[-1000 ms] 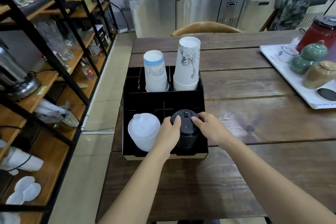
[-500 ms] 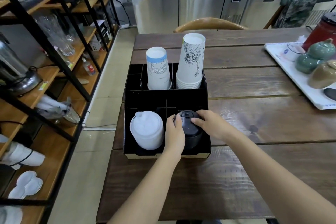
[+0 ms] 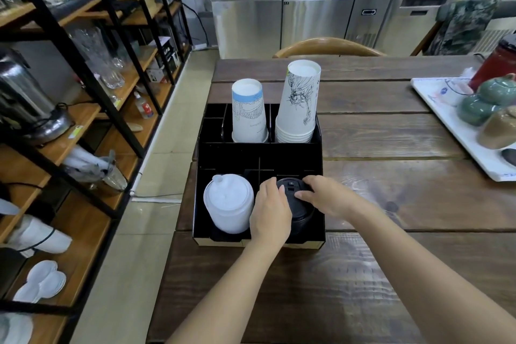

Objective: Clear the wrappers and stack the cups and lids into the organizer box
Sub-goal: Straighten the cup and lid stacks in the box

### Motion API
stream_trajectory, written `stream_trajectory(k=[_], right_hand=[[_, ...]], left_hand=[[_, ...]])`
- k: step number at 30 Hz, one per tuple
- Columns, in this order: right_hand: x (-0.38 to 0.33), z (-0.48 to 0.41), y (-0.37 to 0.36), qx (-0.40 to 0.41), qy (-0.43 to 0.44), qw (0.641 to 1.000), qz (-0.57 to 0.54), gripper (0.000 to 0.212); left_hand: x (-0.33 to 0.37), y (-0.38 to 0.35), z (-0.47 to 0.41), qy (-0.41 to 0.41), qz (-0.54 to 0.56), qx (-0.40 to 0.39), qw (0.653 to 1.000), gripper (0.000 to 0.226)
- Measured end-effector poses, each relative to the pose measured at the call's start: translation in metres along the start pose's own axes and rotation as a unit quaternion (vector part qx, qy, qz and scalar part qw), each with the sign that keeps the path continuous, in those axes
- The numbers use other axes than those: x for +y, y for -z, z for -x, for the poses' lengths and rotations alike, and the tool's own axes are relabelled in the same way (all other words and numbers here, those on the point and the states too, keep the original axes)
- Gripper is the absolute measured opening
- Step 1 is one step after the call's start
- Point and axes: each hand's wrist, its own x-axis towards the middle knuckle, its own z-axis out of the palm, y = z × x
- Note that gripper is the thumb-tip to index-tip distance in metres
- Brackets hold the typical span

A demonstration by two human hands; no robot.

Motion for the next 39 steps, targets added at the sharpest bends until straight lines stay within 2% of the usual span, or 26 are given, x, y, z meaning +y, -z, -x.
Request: stream_trajectory(k=[2, 7, 11, 14, 16, 20, 26, 30, 34, 37, 39], right_hand=[[0.000, 0.000, 0.003, 0.000, 0.007, 1.000, 0.006, 0.027], [-0.004, 0.000, 0.010, 0.041, 0.030, 0.998, -0.030, 0.052], [-0.019, 0.001, 0.015, 0.097, 0.051, 0.993, -0.044, 0.052], [-0.036, -0.001, 0.016, 0.113, 0.088, 0.989, -0.028, 0.045], [-0.049, -0.005, 0.013, 0.092, 0.116, 0.989, -0.010, 0.044], [-0.075, -0.020, -0.002, 0.016, 0.152, 0.986, 0.070, 0.046], [-0.096, -0.041, -0.024, -0.041, 0.148, 0.969, 0.193, 0.039], [-0.100, -0.051, -0.025, -0.074, 0.138, 0.967, 0.202, 0.028], [-0.100, -0.055, -0.018, -0.076, 0.144, 0.963, 0.217, 0.031], [-0.100, -0.059, -0.017, -0.067, 0.167, 0.944, 0.277, 0.028], [-0.100, -0.062, -0.018, -0.078, 0.182, 0.945, 0.259, 0.027]], left_hand=[[0.000, 0.005, -0.001, -0.018, -0.001, 0.009, 1.000, 0.042], [0.003, 0.022, -0.006, -0.024, 0.081, 0.025, 0.996, 0.042], [-0.005, 0.040, -0.008, -0.040, 0.108, 0.100, 0.988, 0.035], [-0.021, 0.055, -0.013, 0.013, 0.127, 0.172, 0.977, 0.034], [-0.035, 0.061, -0.014, 0.075, 0.151, 0.196, 0.966, 0.036], [-0.057, 0.062, -0.010, 0.175, 0.181, 0.179, 0.951, 0.042], [-0.067, 0.052, -0.007, 0.232, 0.179, 0.095, 0.951, 0.051], [-0.070, 0.051, -0.011, 0.212, 0.171, 0.062, 0.960, 0.051], [-0.079, 0.051, -0.016, 0.181, 0.215, 0.018, 0.960, 0.049], [-0.077, 0.045, -0.014, 0.188, 0.230, 0.047, 0.954, 0.047], [-0.070, 0.040, -0.010, 0.207, 0.228, 0.096, 0.947, 0.046]])
